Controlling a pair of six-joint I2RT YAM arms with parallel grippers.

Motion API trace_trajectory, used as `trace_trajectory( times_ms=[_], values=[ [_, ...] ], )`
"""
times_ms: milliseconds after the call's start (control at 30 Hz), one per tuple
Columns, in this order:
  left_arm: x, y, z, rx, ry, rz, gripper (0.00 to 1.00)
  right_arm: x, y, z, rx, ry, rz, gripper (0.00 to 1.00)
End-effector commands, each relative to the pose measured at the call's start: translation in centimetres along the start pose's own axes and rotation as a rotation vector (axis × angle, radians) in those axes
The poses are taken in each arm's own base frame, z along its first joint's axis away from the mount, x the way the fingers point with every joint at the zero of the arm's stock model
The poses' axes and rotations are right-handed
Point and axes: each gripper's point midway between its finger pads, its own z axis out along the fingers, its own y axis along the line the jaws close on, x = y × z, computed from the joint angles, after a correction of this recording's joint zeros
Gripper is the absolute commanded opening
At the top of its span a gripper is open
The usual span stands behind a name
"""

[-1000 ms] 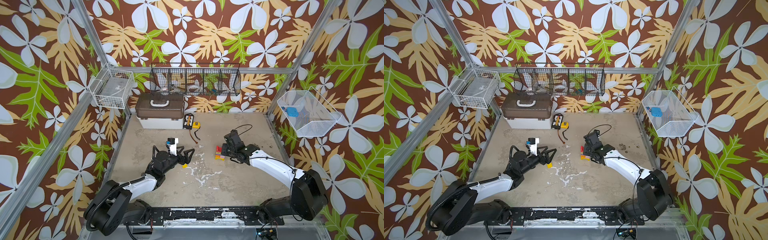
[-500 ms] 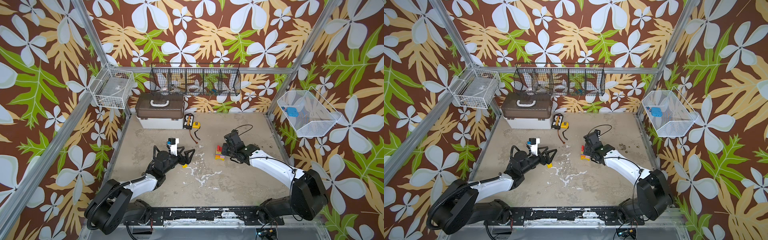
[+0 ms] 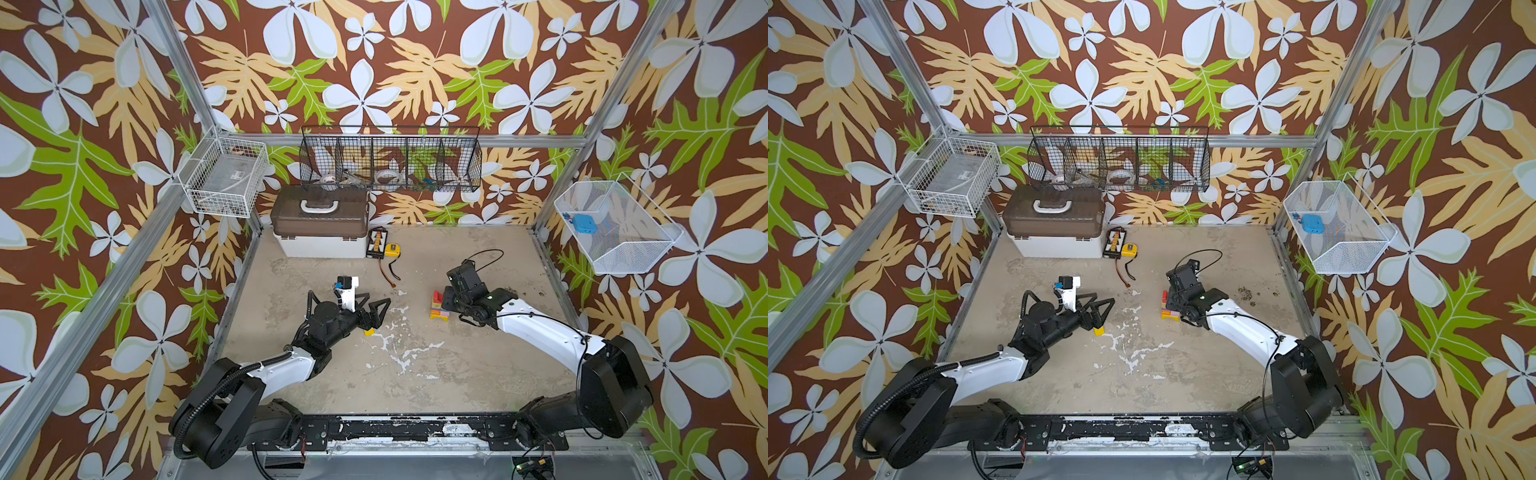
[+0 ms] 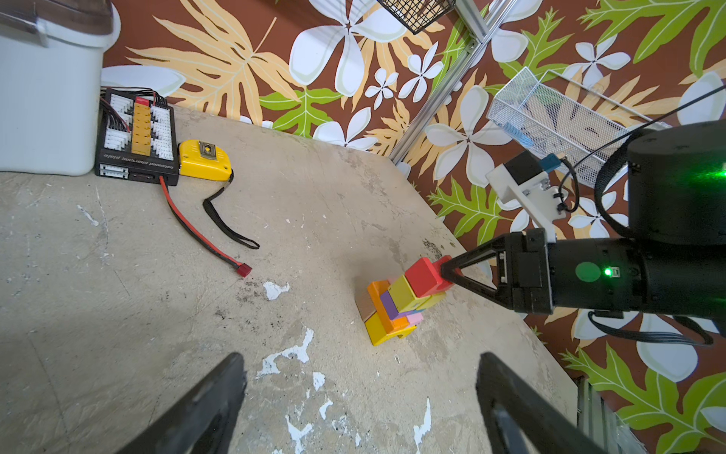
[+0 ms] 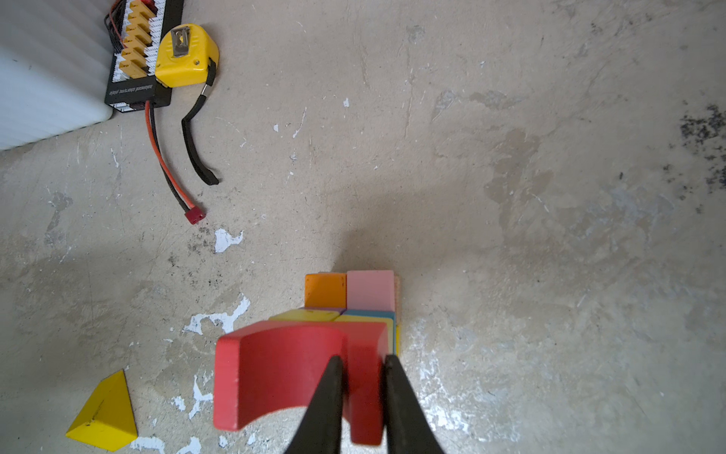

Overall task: Build the wood block tower
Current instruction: 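Lower the red arch block onto the tower top with the right gripper, then open the right gripper and move it to the yellow rectangular block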

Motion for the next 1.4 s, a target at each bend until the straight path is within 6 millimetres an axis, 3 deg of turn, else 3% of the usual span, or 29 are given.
trace_trajectory(
  times_ms=[0,267,533,633,767,900,967,1033,1200,1367],
  values=[
    [-0.6,-0.4,0.1,0.013,-0.017,0.009,0.93,-0.1,0.4,0.1,-0.015,0.001,0.009,0.2],
    [-0.6,-0.5,0.1,0.014,-0.018,0.012,0.93,-0.1,0.2,0.0,-0.007,-0.003,0.014,0.22],
    [-0.7,-0.2,0.0,-0.004,-0.026,0.014,0.93,-1.0,0.2,-1.0,-0.012,-0.031,0.004,0.38],
    [-1.1,0.8,-0.7,-0.065,-0.06,0.009,0.93,-2.0,0.2,-2.4,-0.02,-0.07,-0.006,0.44],
    [-2.3,4.7,-3.0,-0.301,-0.159,-0.034,0.93,-4.0,0.6,-6.0,-0.056,-0.175,-0.032,0.52],
    [-3.6,9.0,-7.4,-0.58,-0.314,-0.108,0.98,-4.4,4.0,-11.1,-0.124,-0.343,-0.142,0.68],
    [-4.2,10.1,-9.4,-0.656,-0.394,-0.138,1.0,-3.2,6.6,-12.0,-0.19,-0.371,-0.214,0.74],
    [-4.7,10.8,-11.1,-0.71,-0.461,-0.163,1.0,-1.3,9.9,-11.7,-0.287,-0.344,-0.298,0.75],
    [-5.4,11.7,-13.2,-0.797,-0.529,-0.138,1.0,4.7,17.1,-7.2,-0.326,-0.147,-0.52,0.71],
    [-5.2,12.2,-13.7,-0.821,-0.545,-0.15,1.0,11.5,21.8,-3.3,-0.414,0.046,-0.652,0.72]
  ],
)
